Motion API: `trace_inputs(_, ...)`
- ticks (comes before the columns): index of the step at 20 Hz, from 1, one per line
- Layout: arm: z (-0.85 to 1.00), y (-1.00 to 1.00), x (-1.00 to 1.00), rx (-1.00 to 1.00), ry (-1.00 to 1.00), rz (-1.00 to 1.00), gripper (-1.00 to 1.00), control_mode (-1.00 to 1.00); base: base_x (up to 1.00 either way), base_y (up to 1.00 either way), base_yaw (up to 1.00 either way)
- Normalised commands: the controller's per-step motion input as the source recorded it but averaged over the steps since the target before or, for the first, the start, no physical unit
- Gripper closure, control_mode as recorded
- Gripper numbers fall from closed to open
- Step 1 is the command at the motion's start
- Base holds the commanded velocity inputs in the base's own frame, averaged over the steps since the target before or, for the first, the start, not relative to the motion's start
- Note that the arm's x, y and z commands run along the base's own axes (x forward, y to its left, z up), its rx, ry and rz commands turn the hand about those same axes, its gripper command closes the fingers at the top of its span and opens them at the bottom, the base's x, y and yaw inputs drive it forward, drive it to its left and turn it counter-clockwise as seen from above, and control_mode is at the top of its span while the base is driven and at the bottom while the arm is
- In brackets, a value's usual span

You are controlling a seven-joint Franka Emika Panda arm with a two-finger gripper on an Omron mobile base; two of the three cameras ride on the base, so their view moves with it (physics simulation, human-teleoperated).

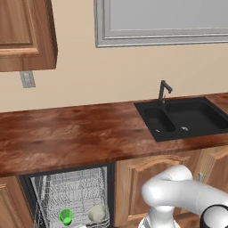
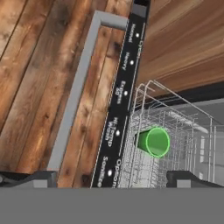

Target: Pick up the cup and bowl from the counter, place them in the dishwasher, and close the dishwasher door.

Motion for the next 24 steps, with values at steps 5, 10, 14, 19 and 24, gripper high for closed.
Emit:
trace_inputs(5,0.01,0.03,-0.49,0.00,-0.13,0.01,-1.00,-1.00,0.00,0.00,0.00)
trace_inputs(10,-0.21,0.00,-0.13,0.00,-0.09,0.00,-1.00,-1.00,0.00,0.00,0.00)
trace_inputs(14,-0.33,0.00,0.00,0.00,-0.04,0.00,-1.00,-1.00,0.00,0.00,0.00)
trace_inputs(19,-0.31,0.02,0.01,0.00,-0.02,0.00,-1.00,-1.00,0.00,0.00,0.00)
trace_inputs(24,-0.33,0.12,0.13,0.00,-0.01,0.00,-1.00,-1.00,0.00,0.00,0.00)
